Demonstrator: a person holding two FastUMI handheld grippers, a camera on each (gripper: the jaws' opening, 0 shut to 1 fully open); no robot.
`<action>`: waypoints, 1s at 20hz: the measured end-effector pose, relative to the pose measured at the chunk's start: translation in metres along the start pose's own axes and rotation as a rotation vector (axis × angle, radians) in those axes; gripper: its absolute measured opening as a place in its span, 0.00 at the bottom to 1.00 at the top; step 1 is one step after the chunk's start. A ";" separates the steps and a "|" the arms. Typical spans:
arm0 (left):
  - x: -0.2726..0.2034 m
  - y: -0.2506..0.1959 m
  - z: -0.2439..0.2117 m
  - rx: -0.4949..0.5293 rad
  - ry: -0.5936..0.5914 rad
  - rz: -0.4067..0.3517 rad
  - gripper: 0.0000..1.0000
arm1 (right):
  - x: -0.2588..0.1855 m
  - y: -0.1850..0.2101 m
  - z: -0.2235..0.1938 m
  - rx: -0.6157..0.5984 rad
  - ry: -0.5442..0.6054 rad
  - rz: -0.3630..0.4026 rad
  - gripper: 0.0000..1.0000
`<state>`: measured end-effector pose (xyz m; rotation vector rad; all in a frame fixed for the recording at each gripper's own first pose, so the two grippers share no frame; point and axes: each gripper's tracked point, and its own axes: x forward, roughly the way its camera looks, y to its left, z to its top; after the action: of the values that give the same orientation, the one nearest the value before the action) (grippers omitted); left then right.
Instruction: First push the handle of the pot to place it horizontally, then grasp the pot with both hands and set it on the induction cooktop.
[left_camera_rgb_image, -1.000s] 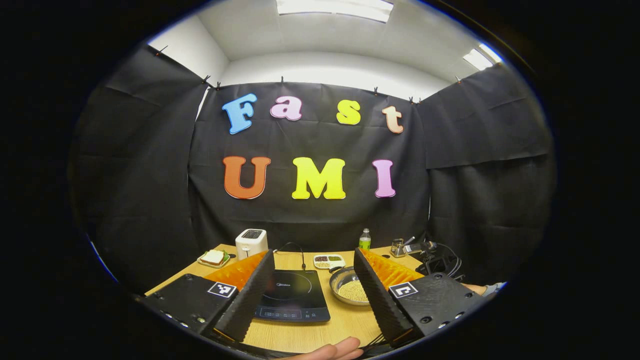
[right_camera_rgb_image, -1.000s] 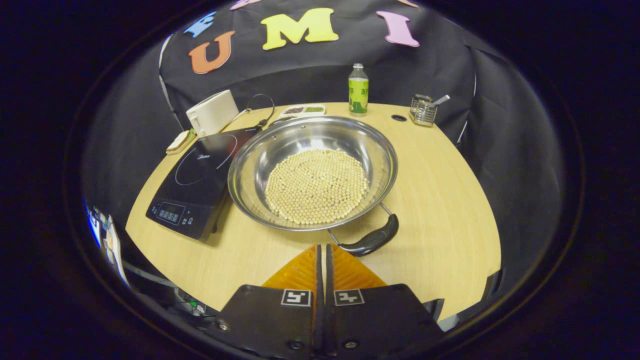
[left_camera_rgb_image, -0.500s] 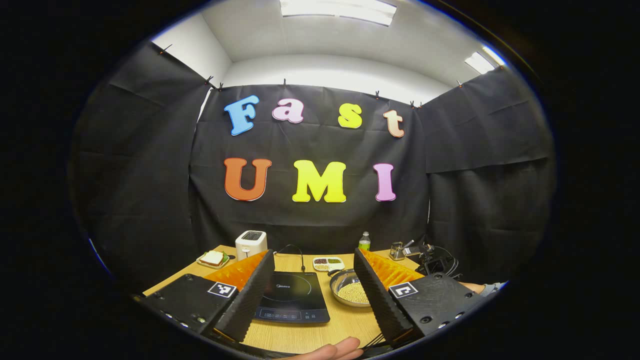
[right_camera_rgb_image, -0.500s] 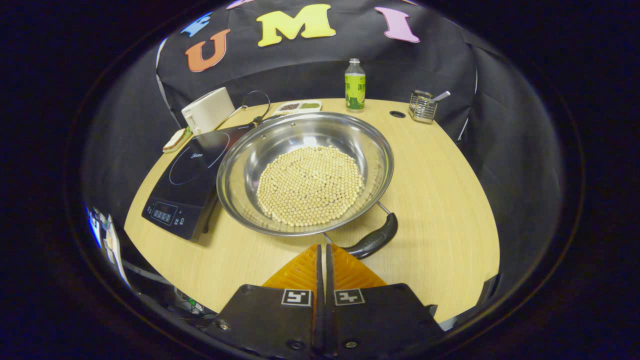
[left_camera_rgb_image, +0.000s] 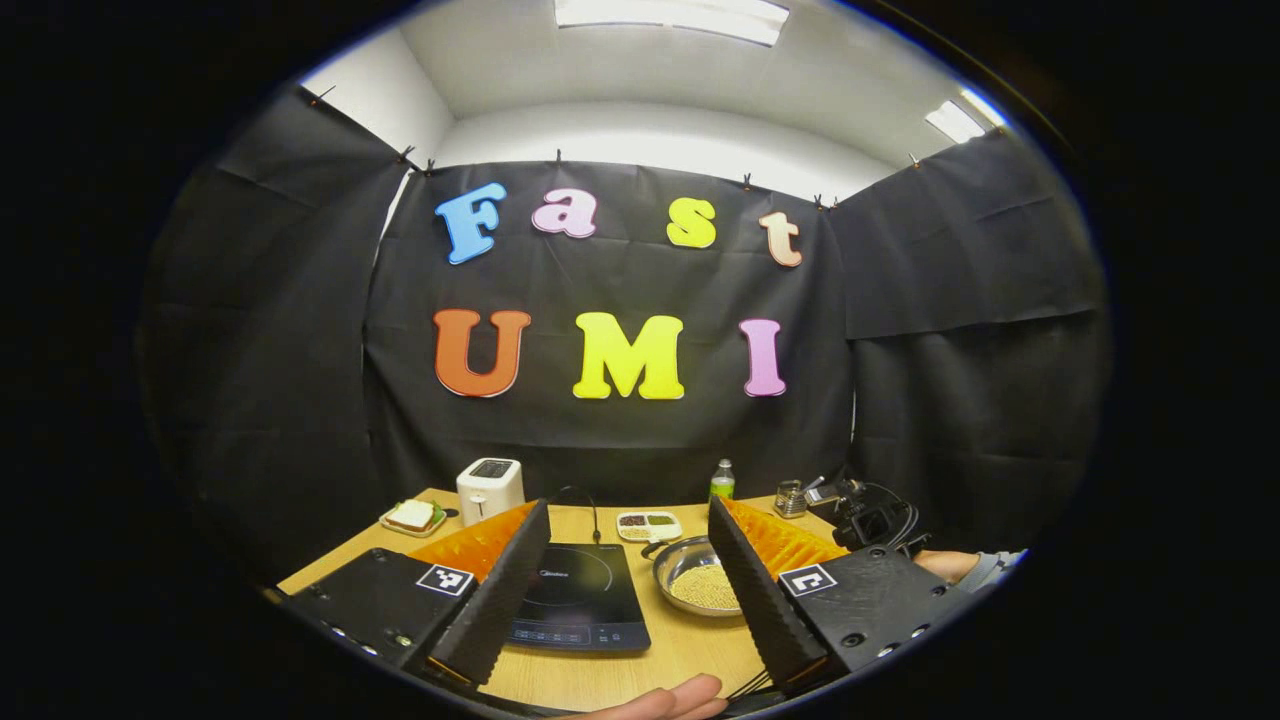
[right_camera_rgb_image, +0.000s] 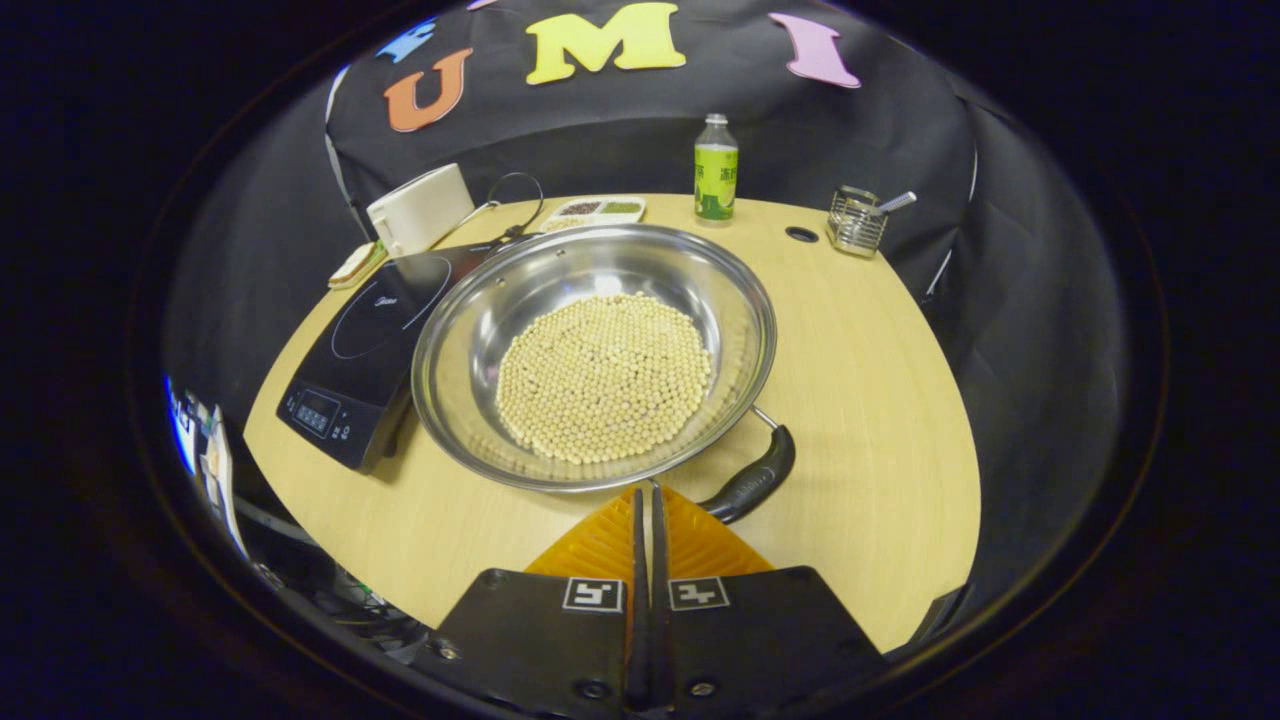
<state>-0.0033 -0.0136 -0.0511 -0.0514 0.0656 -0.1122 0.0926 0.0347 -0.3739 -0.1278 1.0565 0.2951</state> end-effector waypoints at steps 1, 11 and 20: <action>0.003 -0.008 -0.003 -0.016 0.007 -0.025 0.95 | 0.001 -0.003 0.002 -0.018 -0.004 -0.001 0.04; 0.035 -0.028 -0.004 0.015 -0.014 -0.010 0.95 | 0.016 -0.040 0.017 -0.120 -0.050 0.030 0.04; 0.071 -0.038 -0.005 0.020 -0.015 0.002 0.95 | 0.035 -0.080 0.045 -0.111 -0.084 0.013 0.04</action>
<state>0.0623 -0.0599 -0.0587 -0.0320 0.0500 -0.1107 0.1701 -0.0241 -0.3858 -0.2066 0.9584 0.3681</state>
